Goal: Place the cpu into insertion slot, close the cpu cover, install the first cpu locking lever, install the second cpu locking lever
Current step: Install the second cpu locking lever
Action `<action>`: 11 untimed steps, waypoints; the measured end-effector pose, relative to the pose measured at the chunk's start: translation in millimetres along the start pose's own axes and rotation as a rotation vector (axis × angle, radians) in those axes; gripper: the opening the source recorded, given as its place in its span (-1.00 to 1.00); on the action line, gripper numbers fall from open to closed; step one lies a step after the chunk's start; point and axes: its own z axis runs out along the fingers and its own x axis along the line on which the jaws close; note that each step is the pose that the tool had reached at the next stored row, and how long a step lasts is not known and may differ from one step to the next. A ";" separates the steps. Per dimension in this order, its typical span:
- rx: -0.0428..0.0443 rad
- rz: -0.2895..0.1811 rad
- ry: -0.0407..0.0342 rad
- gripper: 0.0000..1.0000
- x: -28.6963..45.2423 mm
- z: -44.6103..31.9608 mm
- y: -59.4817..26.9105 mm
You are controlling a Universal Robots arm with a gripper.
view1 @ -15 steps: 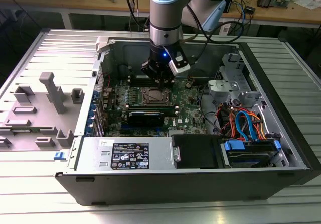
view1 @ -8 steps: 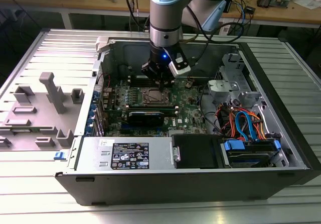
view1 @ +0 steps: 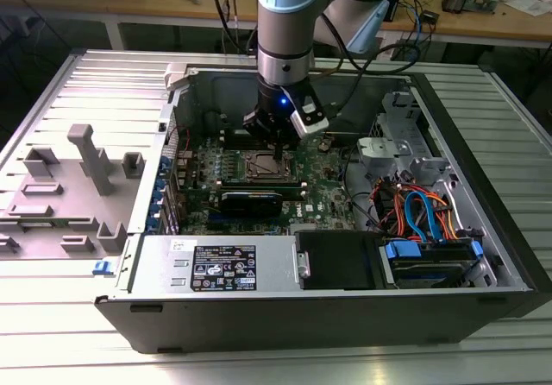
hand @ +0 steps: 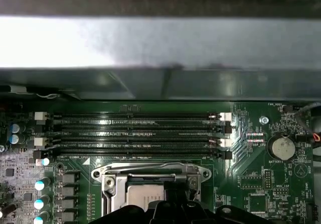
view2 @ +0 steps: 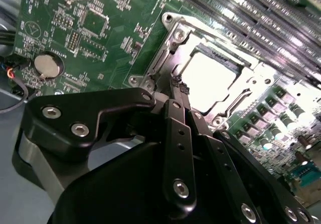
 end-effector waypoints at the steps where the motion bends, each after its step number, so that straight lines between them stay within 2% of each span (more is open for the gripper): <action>1: -0.0001 0.000 0.0000 -0.79 0.0 0.0 -0.6; 11: -0.0003 0.000 -0.0001 -0.79 -0.1 -4.0 -3.2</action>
